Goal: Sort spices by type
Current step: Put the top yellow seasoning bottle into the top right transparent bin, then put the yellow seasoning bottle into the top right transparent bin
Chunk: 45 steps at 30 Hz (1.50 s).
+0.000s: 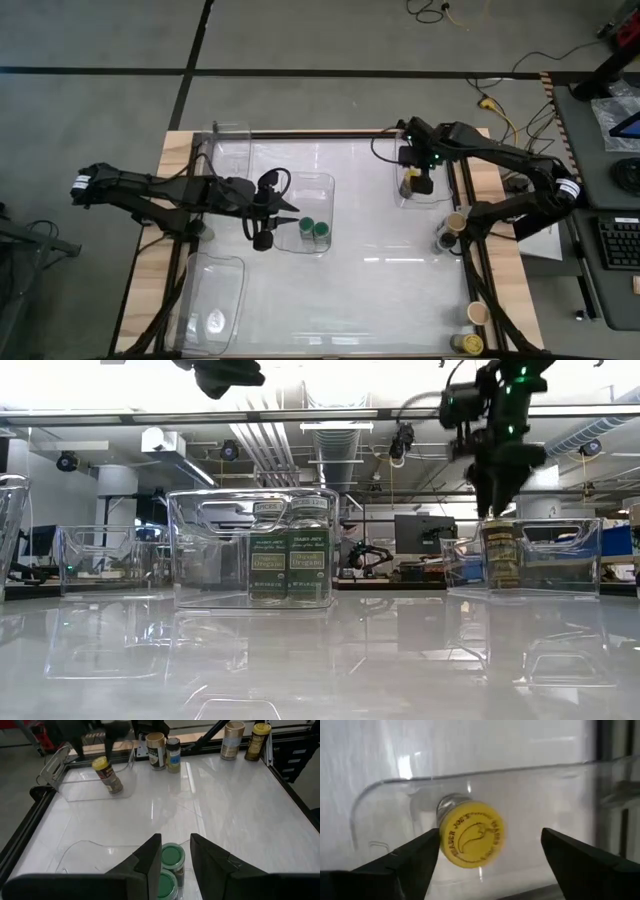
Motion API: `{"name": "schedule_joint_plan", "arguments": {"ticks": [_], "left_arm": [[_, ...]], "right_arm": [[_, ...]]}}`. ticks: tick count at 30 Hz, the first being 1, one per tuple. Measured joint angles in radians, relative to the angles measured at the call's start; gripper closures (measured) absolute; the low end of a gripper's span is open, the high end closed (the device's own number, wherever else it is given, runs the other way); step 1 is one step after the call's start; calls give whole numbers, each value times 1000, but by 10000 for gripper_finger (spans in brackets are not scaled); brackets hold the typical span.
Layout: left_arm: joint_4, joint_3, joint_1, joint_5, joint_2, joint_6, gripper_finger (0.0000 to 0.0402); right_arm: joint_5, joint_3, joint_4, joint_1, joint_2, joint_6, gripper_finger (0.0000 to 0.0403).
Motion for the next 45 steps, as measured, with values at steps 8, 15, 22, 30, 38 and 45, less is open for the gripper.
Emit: {"name": "schedule_joint_plan", "arguments": {"ticks": [8, 15, 22, 30, 38, 45], "left_arm": [[10, 0, 13, -2, -15, 13, 313], [38, 0, 31, -10, -15, 7, 313], [49, 13, 46, -135, -19, 7, 313], [34, 17, 46, -232, -15, 23, 313], [34, 15, 39, -198, 10, -17, 313], [40, 14, 8, -189, 44, -71, 313]], "right_arm": [[-2, 98, -33, 88, -73, 21, 49], [-33, 97, -49, 203, -116, 129, 49], [-35, 97, -44, 406, -143, 284, 50], [33, 97, -37, 728, -125, 604, 49], [52, 148, -108, 1001, -86, 1026, 51], [52, 213, -207, 1179, -7, 1276, 54]]}}
